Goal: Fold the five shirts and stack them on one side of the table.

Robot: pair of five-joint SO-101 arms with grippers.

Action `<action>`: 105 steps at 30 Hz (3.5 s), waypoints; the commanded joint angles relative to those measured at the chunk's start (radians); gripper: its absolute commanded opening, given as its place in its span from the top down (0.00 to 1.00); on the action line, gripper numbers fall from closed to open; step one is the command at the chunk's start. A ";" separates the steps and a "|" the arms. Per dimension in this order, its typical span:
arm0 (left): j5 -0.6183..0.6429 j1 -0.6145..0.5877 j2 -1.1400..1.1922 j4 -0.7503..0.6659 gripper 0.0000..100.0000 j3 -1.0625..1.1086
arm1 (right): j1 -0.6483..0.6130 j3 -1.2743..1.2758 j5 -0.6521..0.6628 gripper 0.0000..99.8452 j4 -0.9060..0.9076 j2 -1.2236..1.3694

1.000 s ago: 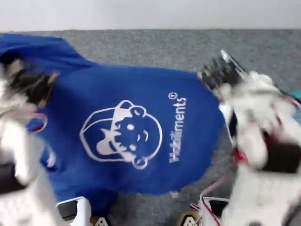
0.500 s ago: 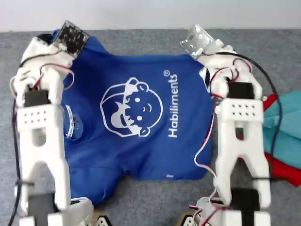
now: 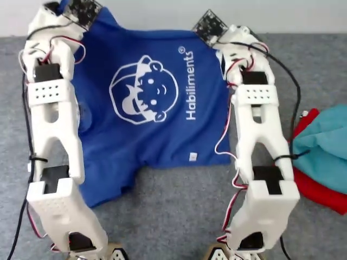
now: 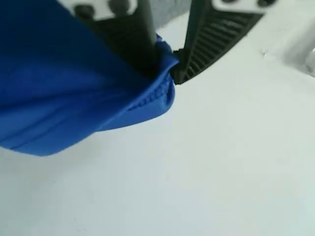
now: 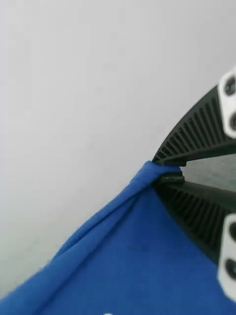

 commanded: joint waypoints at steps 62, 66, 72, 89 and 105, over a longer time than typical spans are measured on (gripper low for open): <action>-0.207 -0.132 -0.431 1.249 0.97 0.662 | 0.041 -0.029 -0.100 0.99 1.294 -0.079; -0.209 -0.176 -0.448 1.249 0.89 0.661 | 0.025 -0.029 -0.100 0.89 1.325 -0.085; -0.206 -0.256 -0.640 1.249 0.83 0.661 | 0.025 -0.034 -0.098 0.75 1.415 -0.124; 0.408 -0.195 -0.802 0.824 0.99 0.753 | -0.030 -0.032 -0.427 1.00 0.984 -0.110; 0.493 -0.083 -0.195 0.411 0.99 0.647 | -0.058 -0.034 -0.456 0.99 0.561 0.220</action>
